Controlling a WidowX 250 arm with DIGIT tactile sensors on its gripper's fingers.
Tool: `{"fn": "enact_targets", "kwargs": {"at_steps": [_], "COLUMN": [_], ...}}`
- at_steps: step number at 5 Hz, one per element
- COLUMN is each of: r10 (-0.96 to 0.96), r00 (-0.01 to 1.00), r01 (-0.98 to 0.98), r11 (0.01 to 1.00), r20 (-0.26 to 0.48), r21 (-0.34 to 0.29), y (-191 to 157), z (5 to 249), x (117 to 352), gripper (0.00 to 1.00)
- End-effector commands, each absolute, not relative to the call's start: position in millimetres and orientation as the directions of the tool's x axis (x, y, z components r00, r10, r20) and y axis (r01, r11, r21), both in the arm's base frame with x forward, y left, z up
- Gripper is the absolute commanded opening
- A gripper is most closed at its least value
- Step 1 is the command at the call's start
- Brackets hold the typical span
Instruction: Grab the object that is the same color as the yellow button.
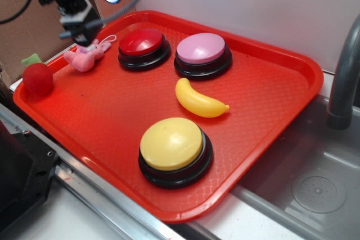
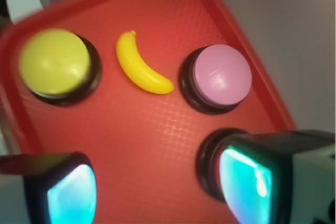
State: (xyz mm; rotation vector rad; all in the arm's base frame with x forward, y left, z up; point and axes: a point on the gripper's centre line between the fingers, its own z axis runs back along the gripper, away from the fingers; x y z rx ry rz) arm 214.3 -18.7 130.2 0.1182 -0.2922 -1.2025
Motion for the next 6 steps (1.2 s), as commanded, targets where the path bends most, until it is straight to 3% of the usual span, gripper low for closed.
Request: {"fn": "enact_targets", "kwargs": {"at_steps": [1, 2, 4, 6], "r10": [-0.994, -0.98, -0.985, -0.992], "r00": [0.029, -0.048, -0.027, -0.043], "r01": [0.945, 0.958, 0.973, 0.979], "r11": [0.062, 0.009, 0.013, -0.019], "r20": [0.104, 0.192, 0.169, 0.115], "r21": [0.321, 0.285, 0.231, 0.203], "y": [-54, -61, -85, -99], "z": [98, 87, 59, 30], "x": [230, 237, 269, 280], "gripper": [1.0, 1.0, 1.0, 1.0]}}
